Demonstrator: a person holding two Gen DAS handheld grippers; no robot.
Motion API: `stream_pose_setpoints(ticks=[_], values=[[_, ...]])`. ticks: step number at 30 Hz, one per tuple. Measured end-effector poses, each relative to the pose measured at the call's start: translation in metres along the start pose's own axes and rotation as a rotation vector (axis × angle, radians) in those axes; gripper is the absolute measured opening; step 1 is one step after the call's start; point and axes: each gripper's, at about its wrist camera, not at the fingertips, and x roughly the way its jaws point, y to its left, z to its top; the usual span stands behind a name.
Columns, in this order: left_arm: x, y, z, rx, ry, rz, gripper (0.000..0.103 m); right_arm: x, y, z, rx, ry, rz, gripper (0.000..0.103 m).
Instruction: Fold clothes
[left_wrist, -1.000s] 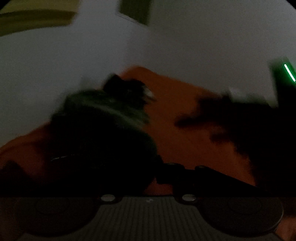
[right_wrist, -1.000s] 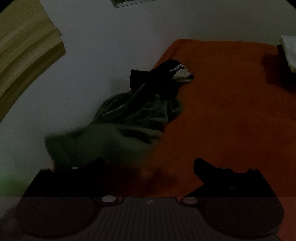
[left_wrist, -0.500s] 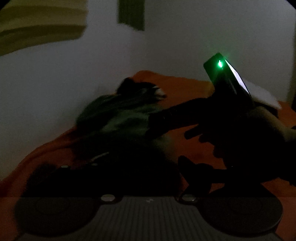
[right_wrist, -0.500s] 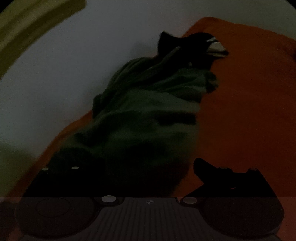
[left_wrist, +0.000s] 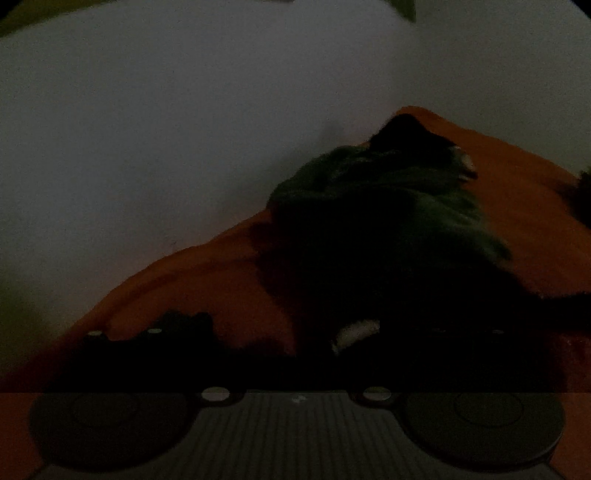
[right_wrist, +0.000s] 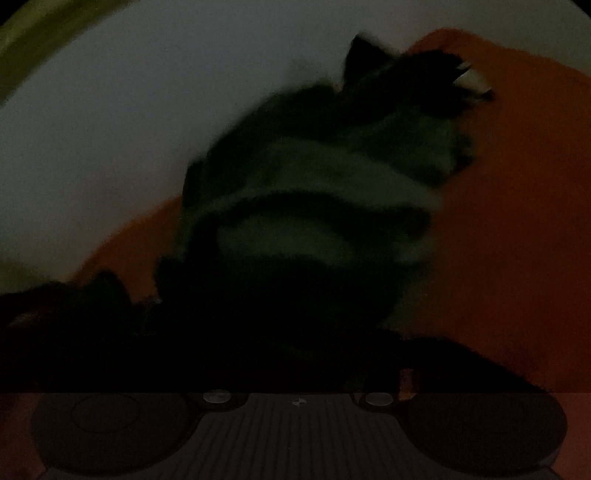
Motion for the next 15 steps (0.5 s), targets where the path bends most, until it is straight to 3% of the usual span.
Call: stream_pose_setpoints(ticks=[7,11,12,13,14,15], values=[[0.052,-0.021,0.057,-0.008,0.016,-0.054,0.103,-0.091,-0.059,0.001,0.128,-0.206,-0.022,0.005],[0.080,-0.045,0.063,0.026,0.075,-0.060,0.103,-0.130,-0.098,-0.008,0.164,-0.266,-0.072,0.002],[0.087,-0.051,0.061,0.037,0.087,-0.058,0.087,-0.135,-0.104,-0.012,0.172,-0.272,-0.078,0.002],[0.092,-0.054,0.059,0.030,0.103,-0.068,0.063,-0.138,-0.108,-0.015,0.170,-0.274,-0.085,0.002],[0.097,-0.055,0.057,0.010,0.122,-0.084,0.007,-0.141,-0.111,-0.019,0.166,-0.275,-0.088,0.002],[0.095,-0.055,0.055,-0.021,0.118,-0.081,0.009,-0.143,-0.114,-0.023,0.168,-0.278,-0.089,0.002]])
